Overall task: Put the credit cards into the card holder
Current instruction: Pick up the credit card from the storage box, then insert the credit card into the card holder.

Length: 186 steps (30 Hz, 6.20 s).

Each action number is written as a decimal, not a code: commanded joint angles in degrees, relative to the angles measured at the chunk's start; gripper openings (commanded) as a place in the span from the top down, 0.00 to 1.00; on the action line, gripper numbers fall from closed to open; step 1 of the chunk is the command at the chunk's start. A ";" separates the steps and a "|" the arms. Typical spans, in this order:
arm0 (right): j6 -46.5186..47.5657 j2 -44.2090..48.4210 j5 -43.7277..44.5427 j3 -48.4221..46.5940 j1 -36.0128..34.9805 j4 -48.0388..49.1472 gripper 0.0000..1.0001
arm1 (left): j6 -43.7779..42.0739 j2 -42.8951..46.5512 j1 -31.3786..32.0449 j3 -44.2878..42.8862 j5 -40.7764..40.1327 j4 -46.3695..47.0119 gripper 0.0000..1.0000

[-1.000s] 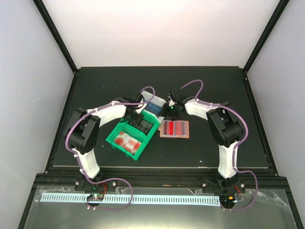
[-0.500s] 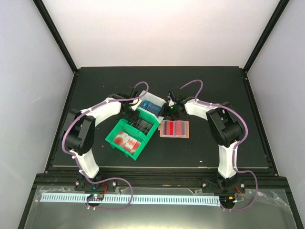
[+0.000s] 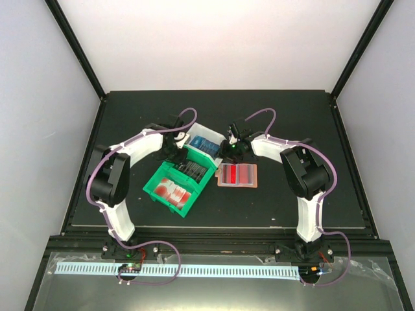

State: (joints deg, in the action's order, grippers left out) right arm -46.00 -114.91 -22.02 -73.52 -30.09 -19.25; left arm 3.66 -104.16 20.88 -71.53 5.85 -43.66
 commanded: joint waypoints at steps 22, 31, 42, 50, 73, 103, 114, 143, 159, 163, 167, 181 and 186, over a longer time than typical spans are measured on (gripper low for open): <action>3.73 -2.18 2.93 1.54 0.33 -5.21 0.59 | -3.33 2.87 0.46 5.88 -24.16 6.72 0.85; 3.58 -2.39 2.82 1.36 0.34 -5.30 0.59 | -4.52 1.25 1.32 7.80 -24.84 8.59 0.86; 4.07 -1.92 -1.38 -0.29 0.30 -5.30 0.58 | -5.64 2.86 1.79 4.20 -24.80 6.29 0.98; -7.62 -2.83 -10.60 -3.59 -0.16 -1.65 0.61 | -1.72 11.56 1.88 1.02 -18.44 -1.52 0.98; -9.06 7.76 3.06 -11.81 -3.18 -6.83 0.32 | 20.05 37.03 3.45 15.06 20.18 10.70 0.98; 19.98 20.58 13.78 11.82 11.36 -20.50 0.30 | 44.83 5.50 20.24 11.91 18.06 47.15 0.98; 22.62 16.55 12.27 12.42 8.13 -22.03 0.35 | 49.91 3.01 23.09 14.27 7.76 49.50 0.98; 19.45 13.61 14.65 15.83 5.92 -22.60 0.55 | 53.68 -5.18 25.17 16.68 7.06 58.28 0.98; 18.97 13.39 14.28 16.99 5.92 -21.39 0.55 | 58.49 -8.78 26.29 17.42 8.48 61.52 0.98; 18.94 13.27 14.37 17.14 5.92 -21.24 0.55 | 60.09 -8.94 26.59 17.83 9.75 61.43 0.98; 19.04 13.24 14.47 17.20 5.92 -21.15 0.55 | 64.00 -7.14 26.73 20.31 9.06 62.01 0.98; 19.47 13.12 14.07 17.22 5.91 -20.92 0.55 | 63.16 -11.60 27.18 16.84 12.70 64.26 0.97; 19.22 13.57 14.15 17.49 5.92 -20.60 0.55 | 60.05 -11.55 27.70 14.37 11.83 60.44 0.94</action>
State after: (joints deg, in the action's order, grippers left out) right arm -26.28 -99.48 -7.57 -58.24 -23.81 -42.06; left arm 67.13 -113.78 47.22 -54.48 17.15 22.26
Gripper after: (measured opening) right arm 0.451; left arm 0.050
